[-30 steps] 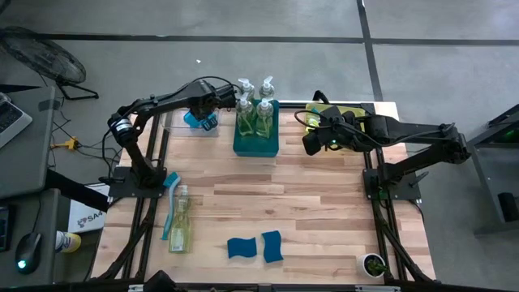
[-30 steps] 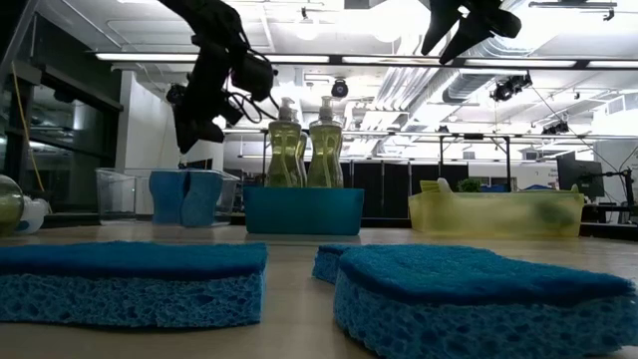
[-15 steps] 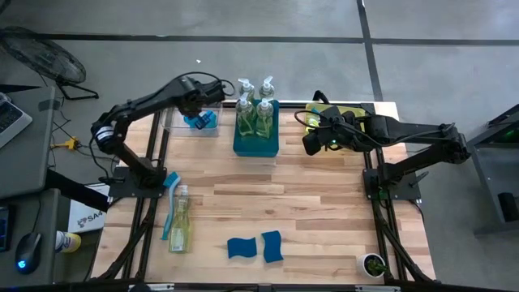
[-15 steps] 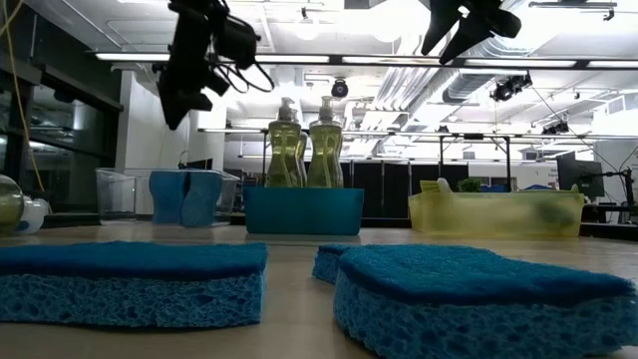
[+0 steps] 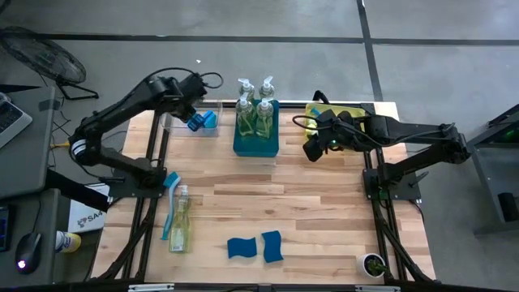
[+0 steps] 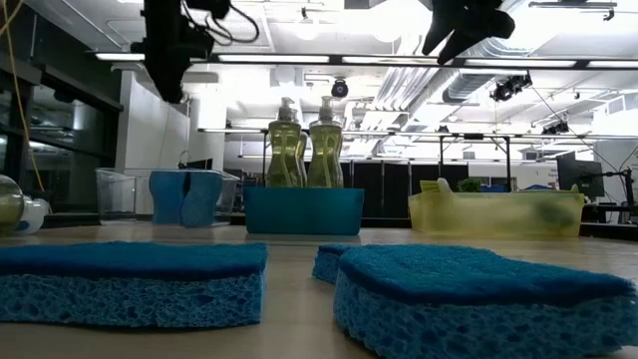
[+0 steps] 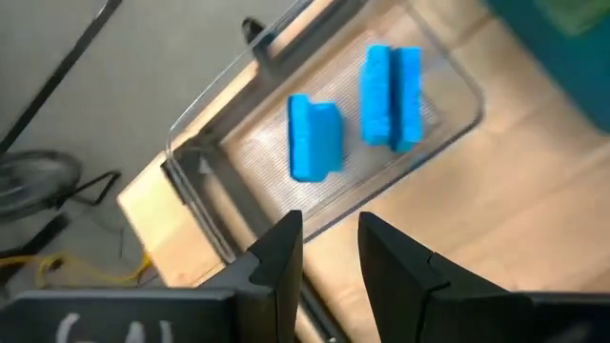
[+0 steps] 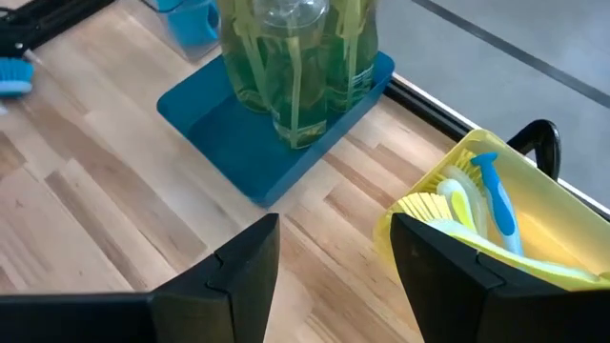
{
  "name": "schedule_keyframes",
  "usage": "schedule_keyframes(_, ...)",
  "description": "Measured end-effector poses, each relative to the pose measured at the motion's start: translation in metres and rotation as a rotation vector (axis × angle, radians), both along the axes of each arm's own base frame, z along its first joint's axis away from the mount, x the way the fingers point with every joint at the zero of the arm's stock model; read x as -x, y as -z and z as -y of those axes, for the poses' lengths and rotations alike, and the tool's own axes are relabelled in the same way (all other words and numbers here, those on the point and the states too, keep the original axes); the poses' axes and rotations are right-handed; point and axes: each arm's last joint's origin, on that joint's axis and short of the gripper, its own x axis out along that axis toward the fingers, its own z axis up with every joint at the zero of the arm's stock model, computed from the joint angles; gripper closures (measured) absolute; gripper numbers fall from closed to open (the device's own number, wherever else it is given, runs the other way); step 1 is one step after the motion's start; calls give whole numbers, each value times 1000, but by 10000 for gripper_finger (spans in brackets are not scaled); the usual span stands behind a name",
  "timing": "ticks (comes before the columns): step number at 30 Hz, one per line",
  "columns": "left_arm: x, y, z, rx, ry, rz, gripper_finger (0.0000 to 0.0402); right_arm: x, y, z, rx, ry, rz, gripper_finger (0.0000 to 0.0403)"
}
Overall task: Pick & Place Kitchen Sink Supplies
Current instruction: Put the blue sponge into the transparent bin
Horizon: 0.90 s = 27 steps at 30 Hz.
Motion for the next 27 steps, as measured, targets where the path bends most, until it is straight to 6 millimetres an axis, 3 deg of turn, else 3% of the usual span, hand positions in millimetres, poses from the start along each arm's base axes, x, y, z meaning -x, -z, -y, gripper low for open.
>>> schedule_keyframes(11,7,-28,48,-57,240,200,302,-6,-3,-9,-49,-117,48,208)
schedule_keyframes(19,5,-41,79,-64,455,331,302,-21,-6,-46,-64,-267,153,208)
schedule_keyframes(27,14,-53,105,-65,607,466,302,-62,26,-94,-168,-476,125,208)
